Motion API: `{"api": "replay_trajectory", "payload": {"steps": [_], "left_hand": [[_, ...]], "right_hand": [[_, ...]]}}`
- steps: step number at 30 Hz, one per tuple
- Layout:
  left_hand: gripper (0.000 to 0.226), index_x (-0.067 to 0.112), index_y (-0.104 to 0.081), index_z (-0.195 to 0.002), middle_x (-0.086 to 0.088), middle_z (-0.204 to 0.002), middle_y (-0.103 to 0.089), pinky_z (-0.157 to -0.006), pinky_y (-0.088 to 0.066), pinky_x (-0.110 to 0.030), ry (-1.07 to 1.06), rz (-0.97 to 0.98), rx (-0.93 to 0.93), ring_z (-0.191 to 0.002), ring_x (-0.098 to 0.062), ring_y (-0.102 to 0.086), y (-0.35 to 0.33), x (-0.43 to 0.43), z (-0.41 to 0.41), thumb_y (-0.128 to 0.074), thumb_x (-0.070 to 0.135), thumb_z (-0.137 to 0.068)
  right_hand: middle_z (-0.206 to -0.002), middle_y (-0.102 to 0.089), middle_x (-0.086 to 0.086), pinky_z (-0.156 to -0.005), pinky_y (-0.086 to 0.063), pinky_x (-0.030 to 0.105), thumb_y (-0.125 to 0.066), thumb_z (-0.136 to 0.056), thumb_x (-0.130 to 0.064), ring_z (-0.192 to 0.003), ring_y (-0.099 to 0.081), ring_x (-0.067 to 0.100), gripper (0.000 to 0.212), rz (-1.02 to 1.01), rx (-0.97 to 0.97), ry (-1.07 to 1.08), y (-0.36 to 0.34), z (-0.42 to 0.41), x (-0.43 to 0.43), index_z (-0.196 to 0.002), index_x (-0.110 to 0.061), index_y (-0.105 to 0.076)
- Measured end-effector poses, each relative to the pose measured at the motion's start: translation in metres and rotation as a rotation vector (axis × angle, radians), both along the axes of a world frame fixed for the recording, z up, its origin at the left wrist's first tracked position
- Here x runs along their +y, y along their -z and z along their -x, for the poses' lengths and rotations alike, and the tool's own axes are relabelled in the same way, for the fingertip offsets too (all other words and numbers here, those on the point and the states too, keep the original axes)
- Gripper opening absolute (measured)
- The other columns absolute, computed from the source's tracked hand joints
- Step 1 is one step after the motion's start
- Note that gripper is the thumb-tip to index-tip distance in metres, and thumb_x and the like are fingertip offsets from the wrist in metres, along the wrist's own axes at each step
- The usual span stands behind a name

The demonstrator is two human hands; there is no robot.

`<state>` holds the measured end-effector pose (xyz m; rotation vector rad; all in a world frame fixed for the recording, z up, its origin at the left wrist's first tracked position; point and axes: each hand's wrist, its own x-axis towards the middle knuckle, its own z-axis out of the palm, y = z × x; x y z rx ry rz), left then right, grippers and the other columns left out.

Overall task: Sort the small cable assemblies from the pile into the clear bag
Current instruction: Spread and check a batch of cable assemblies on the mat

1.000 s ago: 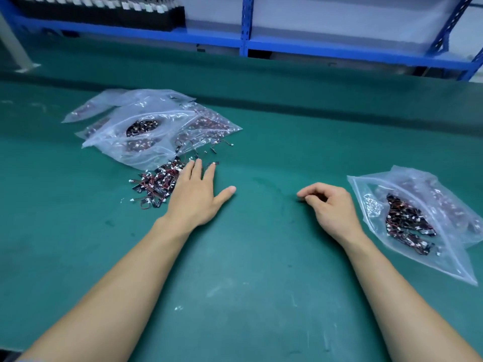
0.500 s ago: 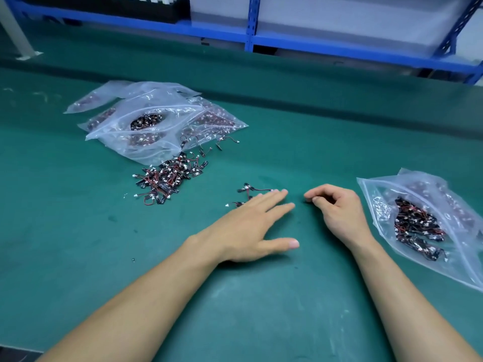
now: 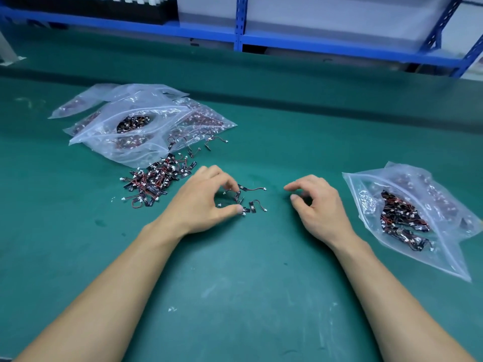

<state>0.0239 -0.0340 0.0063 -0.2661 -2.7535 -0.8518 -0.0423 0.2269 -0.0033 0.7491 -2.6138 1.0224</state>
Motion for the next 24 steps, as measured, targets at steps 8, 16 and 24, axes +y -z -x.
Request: {"api": "replay_trajectory", "payload": {"steps": [8, 16, 24], "left_hand": [[0.012, 0.038, -0.072, -0.088, 0.019, -0.083, -0.061, -0.078, -0.047, -0.034, 0.075, 0.029, -0.077, -0.086, -0.005, -0.050, 0.006, -0.010, 0.004, -0.076, 0.046, -0.080], [0.011, 0.033, -0.071, -0.081, 0.018, -0.074, -0.060, -0.068, -0.043, -0.027, 0.101, 0.008, -0.037, -0.076, -0.004, -0.051, 0.006, -0.001, 0.005, -0.079, 0.040, -0.080], [0.007, 0.030, -0.074, -0.079, 0.018, -0.071, -0.060, -0.064, -0.036, -0.023, 0.035, -0.113, 0.086, -0.070, -0.001, -0.050, 0.005, 0.011, 0.005, -0.079, 0.034, -0.082]], "right_hand": [[-0.124, -0.061, -0.016, -0.101, -0.038, 0.040, -0.061, -0.097, -0.033, -0.114, -0.043, 0.015, 0.027, -0.306, 0.071, -0.292, -0.001, -0.017, -0.026, -0.122, -0.029, -0.070], [-0.098, -0.064, -0.010, -0.094, -0.044, 0.047, -0.070, -0.090, -0.021, -0.105, -0.046, 0.018, 0.011, -0.201, 0.033, -0.068, 0.000, -0.006, -0.007, -0.099, -0.023, -0.077], [-0.091, -0.062, -0.015, -0.090, -0.044, 0.041, -0.072, -0.088, -0.023, -0.098, -0.041, 0.010, 0.009, -0.172, 0.016, -0.025, 0.000, -0.002, -0.002, -0.093, -0.028, -0.076]]}}
